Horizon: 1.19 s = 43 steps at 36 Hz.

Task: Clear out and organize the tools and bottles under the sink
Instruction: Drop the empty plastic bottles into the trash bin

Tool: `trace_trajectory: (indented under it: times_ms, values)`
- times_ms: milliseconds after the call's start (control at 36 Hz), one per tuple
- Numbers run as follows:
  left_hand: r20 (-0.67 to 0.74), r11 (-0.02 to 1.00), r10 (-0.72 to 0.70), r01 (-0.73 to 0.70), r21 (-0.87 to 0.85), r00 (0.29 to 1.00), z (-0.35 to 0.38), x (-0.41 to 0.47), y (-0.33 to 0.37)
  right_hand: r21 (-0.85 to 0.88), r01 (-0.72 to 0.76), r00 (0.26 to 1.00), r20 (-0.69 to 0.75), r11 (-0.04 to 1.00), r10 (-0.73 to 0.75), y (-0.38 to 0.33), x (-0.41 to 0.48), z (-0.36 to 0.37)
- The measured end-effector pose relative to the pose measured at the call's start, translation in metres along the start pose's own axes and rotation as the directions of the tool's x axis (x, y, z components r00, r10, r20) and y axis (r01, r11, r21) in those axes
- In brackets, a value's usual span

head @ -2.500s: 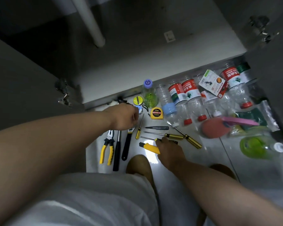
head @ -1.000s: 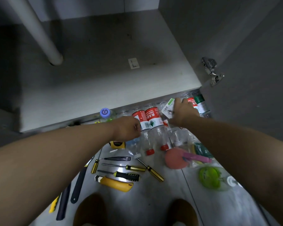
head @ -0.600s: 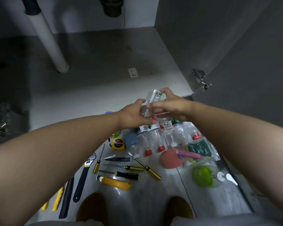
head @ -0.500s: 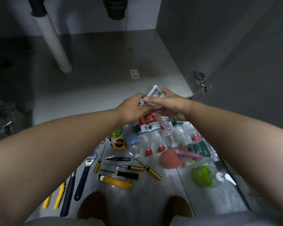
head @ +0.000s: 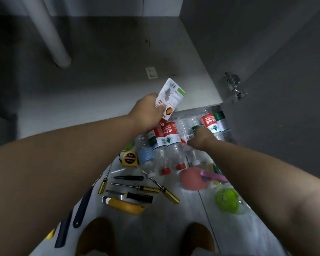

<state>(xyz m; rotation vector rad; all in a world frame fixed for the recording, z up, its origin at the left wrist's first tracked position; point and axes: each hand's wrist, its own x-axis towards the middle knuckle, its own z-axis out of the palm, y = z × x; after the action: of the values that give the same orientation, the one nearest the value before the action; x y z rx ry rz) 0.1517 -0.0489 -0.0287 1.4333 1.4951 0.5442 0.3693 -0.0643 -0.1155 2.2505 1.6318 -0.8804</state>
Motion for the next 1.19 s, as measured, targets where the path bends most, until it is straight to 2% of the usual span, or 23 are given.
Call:
trace_trajectory:
  times_ms: [222,389,667,833,889,1028,1194]
  values:
    - [0.062,0.998,-0.057,0.058,-0.021,0.996,0.018,0.003,-0.007,-0.146,-0.07,0.995,-0.074,0.987,0.06,0.013,0.02,0.031]
    - [0.057,0.997,-0.08,0.08,0.002,0.995,0.023,0.005,-0.011,-0.113,-0.099,0.987,-0.137,0.989,0.083,0.012,0.021,0.042]
    - [0.102,0.995,-0.087,0.081,0.062,0.991,0.026,0.002,-0.012,0.007,-0.114,0.983,-0.141,0.993,0.114,0.012,0.022,0.036]
    - [0.14,0.984,-0.058,0.033,0.174,0.988,0.018,0.0,-0.002,-0.016,-0.065,0.99,-0.124,0.998,0.062,0.011,0.003,0.002]
    - [0.137,0.98,-0.025,-0.003,0.199,0.99,0.012,-0.002,0.006,-0.055,-0.04,0.996,-0.086,0.998,0.035,0.011,-0.008,-0.017]
    - [0.073,0.98,0.046,-0.059,0.188,0.996,0.0,-0.022,0.05,-0.005,0.017,0.999,0.041,1.0,-0.017,0.017,-0.055,-0.085]
    - [0.056,0.987,0.11,-0.115,0.11,0.992,0.0,-0.081,0.111,0.194,0.08,0.99,-0.133,0.978,-0.054,0.042,-0.144,-0.152]
